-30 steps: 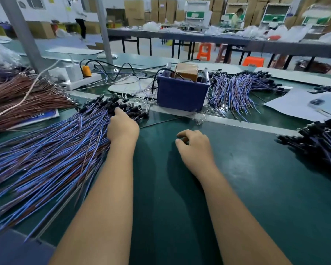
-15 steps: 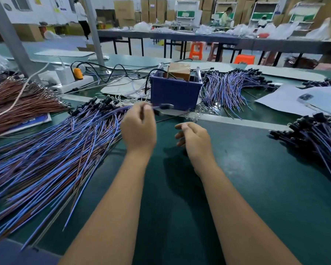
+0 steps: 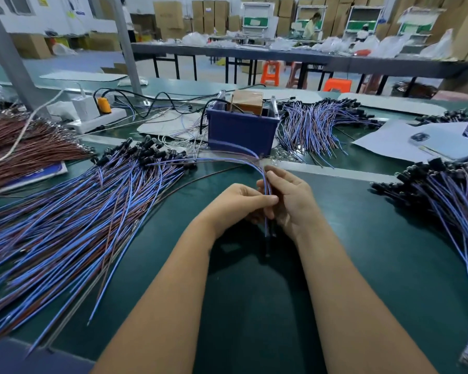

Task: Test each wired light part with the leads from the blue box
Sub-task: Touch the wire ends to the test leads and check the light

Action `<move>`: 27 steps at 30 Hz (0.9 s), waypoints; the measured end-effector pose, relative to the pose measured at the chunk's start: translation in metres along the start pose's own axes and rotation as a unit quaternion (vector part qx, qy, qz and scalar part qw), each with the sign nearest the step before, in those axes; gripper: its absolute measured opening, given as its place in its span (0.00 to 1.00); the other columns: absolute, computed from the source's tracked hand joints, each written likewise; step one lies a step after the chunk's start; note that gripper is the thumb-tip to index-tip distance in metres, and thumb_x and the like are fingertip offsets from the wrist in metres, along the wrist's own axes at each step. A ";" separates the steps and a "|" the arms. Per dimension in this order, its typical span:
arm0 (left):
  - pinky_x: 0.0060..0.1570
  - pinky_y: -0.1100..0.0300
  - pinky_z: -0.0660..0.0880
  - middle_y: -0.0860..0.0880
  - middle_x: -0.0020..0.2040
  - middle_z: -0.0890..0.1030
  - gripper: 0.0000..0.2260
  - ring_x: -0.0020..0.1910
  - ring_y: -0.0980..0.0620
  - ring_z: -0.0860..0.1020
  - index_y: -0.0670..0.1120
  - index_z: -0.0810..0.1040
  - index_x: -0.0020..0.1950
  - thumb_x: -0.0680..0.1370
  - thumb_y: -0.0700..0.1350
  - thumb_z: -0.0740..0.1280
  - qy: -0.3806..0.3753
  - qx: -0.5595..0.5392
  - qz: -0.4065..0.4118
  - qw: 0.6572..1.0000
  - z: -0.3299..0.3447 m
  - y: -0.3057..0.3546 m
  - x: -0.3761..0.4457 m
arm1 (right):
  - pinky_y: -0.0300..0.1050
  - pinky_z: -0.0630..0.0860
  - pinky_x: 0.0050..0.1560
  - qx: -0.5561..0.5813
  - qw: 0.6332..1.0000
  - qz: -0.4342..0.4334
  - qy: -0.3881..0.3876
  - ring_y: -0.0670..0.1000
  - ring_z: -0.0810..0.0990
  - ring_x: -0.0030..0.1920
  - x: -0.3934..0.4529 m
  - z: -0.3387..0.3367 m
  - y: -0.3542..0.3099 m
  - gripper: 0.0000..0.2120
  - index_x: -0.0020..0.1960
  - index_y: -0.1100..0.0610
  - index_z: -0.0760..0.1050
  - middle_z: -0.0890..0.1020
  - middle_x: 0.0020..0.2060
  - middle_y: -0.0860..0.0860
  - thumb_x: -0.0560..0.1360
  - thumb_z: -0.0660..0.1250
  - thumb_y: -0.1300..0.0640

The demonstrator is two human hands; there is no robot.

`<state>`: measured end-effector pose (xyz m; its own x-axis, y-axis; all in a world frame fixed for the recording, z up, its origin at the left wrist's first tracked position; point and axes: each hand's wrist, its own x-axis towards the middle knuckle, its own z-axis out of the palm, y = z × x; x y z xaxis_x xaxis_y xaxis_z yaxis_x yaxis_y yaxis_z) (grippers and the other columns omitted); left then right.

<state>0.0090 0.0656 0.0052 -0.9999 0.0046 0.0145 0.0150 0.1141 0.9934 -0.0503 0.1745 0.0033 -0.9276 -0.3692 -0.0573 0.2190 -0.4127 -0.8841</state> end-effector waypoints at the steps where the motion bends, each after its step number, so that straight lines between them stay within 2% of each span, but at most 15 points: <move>1: 0.32 0.69 0.71 0.50 0.29 0.80 0.17 0.28 0.58 0.75 0.46 0.80 0.28 0.78 0.42 0.68 -0.009 0.004 -0.006 1.000 -0.001 0.000 0.000 | 0.37 0.73 0.23 0.003 1.000 -0.006 0.003 0.48 0.77 0.25 0.000 -0.001 0.000 0.05 0.48 0.59 0.77 0.81 0.29 0.53 0.79 0.62 0.64; 3: 0.33 0.69 0.72 0.51 0.28 0.79 0.19 0.28 0.58 0.75 0.47 0.79 0.25 0.77 0.41 0.69 -0.017 0.002 -0.012 1.000 -0.003 -0.001 0.001 | 0.38 0.73 0.23 0.005 1.000 -0.002 -0.004 0.49 0.77 0.25 0.000 -0.003 0.000 0.04 0.47 0.60 0.77 0.80 0.30 0.54 0.78 0.64 0.64; 6: 0.33 0.68 0.72 0.51 0.29 0.78 0.17 0.29 0.57 0.75 0.48 0.77 0.27 0.76 0.38 0.70 -0.004 -0.015 -0.004 1.000 -0.005 -0.004 0.001 | 0.45 0.79 0.30 0.005 0.999 0.015 -0.032 0.50 0.80 0.29 0.001 -0.006 0.002 0.04 0.48 0.60 0.78 0.82 0.31 0.54 0.77 0.65 0.66; 8: 0.33 0.67 0.73 0.50 0.31 0.79 0.12 0.30 0.56 0.76 0.48 0.77 0.34 0.76 0.39 0.70 0.023 -0.017 -0.001 1.000 -0.005 -0.004 0.003 | 0.46 0.80 0.36 0.006 0.999 -0.001 -0.047 0.50 0.81 0.33 0.003 -0.008 0.003 0.07 0.51 0.61 0.78 0.84 0.34 0.54 0.75 0.65 0.68; 10: 0.31 0.64 0.75 0.51 0.33 0.81 0.05 0.32 0.55 0.78 0.46 0.76 0.43 0.79 0.43 0.66 0.066 -0.059 -0.018 0.996 -0.004 -0.003 0.007 | 0.41 0.80 0.38 -0.021 0.998 -0.042 -0.053 0.48 0.82 0.35 0.004 -0.010 0.004 0.10 0.51 0.60 0.78 0.85 0.36 0.52 0.74 0.66 0.71; 13: 0.30 0.62 0.75 0.53 0.30 0.80 0.07 0.29 0.55 0.77 0.46 0.74 0.50 0.79 0.50 0.66 0.167 -0.096 -0.014 0.981 -0.004 -0.008 0.014 | 0.38 0.78 0.39 -0.099 0.988 -0.100 -0.061 0.46 0.83 0.36 0.004 -0.010 0.008 0.14 0.49 0.58 0.78 0.85 0.36 0.50 0.72 0.66 0.75; 16: 0.28 0.65 0.72 0.55 0.28 0.79 0.02 0.26 0.59 0.74 0.48 0.78 0.46 0.79 0.44 0.68 0.230 -0.034 0.031 0.972 -0.006 -0.013 0.015 | 0.37 0.79 0.41 -0.139 0.981 -0.115 -0.074 0.46 0.83 0.37 0.003 -0.005 0.014 0.15 0.49 0.58 0.78 0.85 0.36 0.49 0.71 0.67 0.76; 18: 0.27 0.66 0.70 0.55 0.27 0.78 0.08 0.26 0.59 0.73 0.48 0.79 0.40 0.79 0.43 0.67 0.264 0.017 0.040 0.964 -0.010 -0.016 0.015 | 0.36 0.78 0.40 -0.147 0.981 -0.118 -0.048 0.44 0.83 0.37 0.003 -0.004 0.015 0.15 0.47 0.57 0.78 0.85 0.35 0.50 0.70 0.68 0.76; 21: 0.32 0.58 0.70 0.51 0.31 0.76 0.10 0.33 0.49 0.75 0.43 0.79 0.40 0.79 0.45 0.65 0.378 0.084 0.013 0.922 -0.024 -0.019 0.016 | 0.35 0.76 0.41 -0.109 0.987 -0.117 0.024 0.44 0.82 0.38 0.006 -0.010 0.010 0.14 0.46 0.56 0.77 0.83 0.38 0.53 0.72 0.67 0.74; 23: 0.36 0.57 0.67 0.49 0.39 0.78 0.07 0.42 0.43 0.78 0.43 0.77 0.51 0.79 0.45 0.64 0.480 0.127 -0.025 0.867 -0.037 -0.021 0.014 | 0.35 0.76 0.40 -0.057 0.992 -0.102 0.041 0.45 0.82 0.38 0.008 -0.013 0.007 0.14 0.48 0.56 0.76 0.83 0.38 0.53 0.73 0.66 0.74; 24: 0.41 0.57 0.68 0.47 0.48 0.78 0.11 0.48 0.42 0.78 0.43 0.73 0.59 0.78 0.43 0.65 0.524 0.138 -0.041 0.839 -0.040 -0.020 0.011 | 0.34 0.75 0.40 -0.037 0.994 -0.091 0.040 0.44 0.81 0.37 0.009 -0.014 0.006 0.14 0.50 0.56 0.76 0.82 0.38 0.53 0.74 0.65 0.74; 25: 0.46 0.55 0.69 0.43 0.57 0.75 0.21 0.54 0.41 0.76 0.43 0.67 0.68 0.76 0.40 0.67 0.553 0.150 -0.052 0.818 -0.043 -0.021 0.008 | 0.33 0.75 0.38 -0.025 0.996 -0.079 0.034 0.43 0.81 0.36 0.009 -0.014 0.006 0.14 0.50 0.56 0.76 0.82 0.37 0.53 0.74 0.65 0.74; 26: 0.51 0.52 0.68 0.40 0.63 0.69 0.29 0.58 0.40 0.72 0.44 0.60 0.73 0.74 0.37 0.68 0.570 0.185 -0.048 0.799 -0.045 -0.022 0.005 | 0.33 0.75 0.38 -0.022 0.997 -0.068 0.025 0.43 0.81 0.35 0.008 -0.013 0.006 0.14 0.51 0.57 0.76 0.82 0.36 0.52 0.74 0.64 0.74; 27: 0.53 0.53 0.67 0.38 0.65 0.66 0.34 0.59 0.40 0.69 0.44 0.57 0.75 0.72 0.34 0.67 0.582 0.246 -0.029 0.775 -0.046 -0.023 0.003 | 0.33 0.75 0.37 -0.025 0.998 -0.060 0.015 0.43 0.81 0.35 0.008 -0.012 0.007 0.14 0.51 0.57 0.77 0.82 0.35 0.52 0.74 0.64 0.74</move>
<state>0.0051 0.0176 -0.0126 -0.3199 -0.8808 0.3491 -0.3167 0.4467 0.8368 -0.0594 0.1787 -0.0089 -0.9549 -0.2947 0.0371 0.0914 -0.4105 -0.9073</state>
